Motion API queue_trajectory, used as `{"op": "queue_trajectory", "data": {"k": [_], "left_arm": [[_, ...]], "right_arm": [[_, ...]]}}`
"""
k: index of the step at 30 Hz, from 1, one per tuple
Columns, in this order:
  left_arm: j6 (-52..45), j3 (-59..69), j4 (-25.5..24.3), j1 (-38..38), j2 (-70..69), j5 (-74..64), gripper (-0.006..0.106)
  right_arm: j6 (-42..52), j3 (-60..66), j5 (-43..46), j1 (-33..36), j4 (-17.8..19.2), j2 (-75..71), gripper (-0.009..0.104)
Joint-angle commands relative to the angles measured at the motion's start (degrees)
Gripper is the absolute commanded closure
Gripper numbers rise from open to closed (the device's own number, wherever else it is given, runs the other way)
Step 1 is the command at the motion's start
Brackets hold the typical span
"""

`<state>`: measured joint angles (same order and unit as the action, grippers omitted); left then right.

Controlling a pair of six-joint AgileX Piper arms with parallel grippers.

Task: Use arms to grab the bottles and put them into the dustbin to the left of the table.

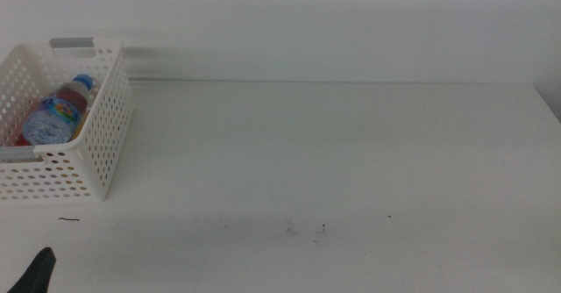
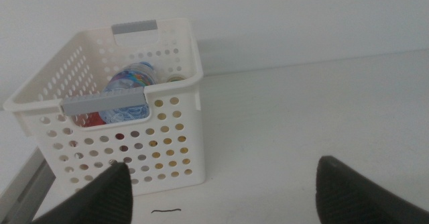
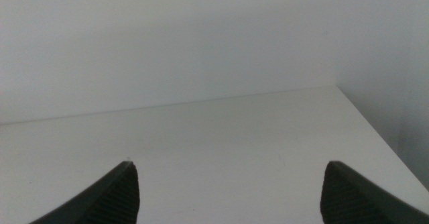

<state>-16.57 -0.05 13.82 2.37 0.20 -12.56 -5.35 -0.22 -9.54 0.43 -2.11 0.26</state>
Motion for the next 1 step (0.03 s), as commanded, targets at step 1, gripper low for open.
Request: {"op": "queue_trajectory", "data": {"k": [1], "left_arm": [[0.4, 0.1, 0.0, 0.0, -0.2, 1.0, 0.007]], "right_arm": [[0.3, 0.2, 0.5, -0.5, 0.5, -0.3, 0.01]]}}
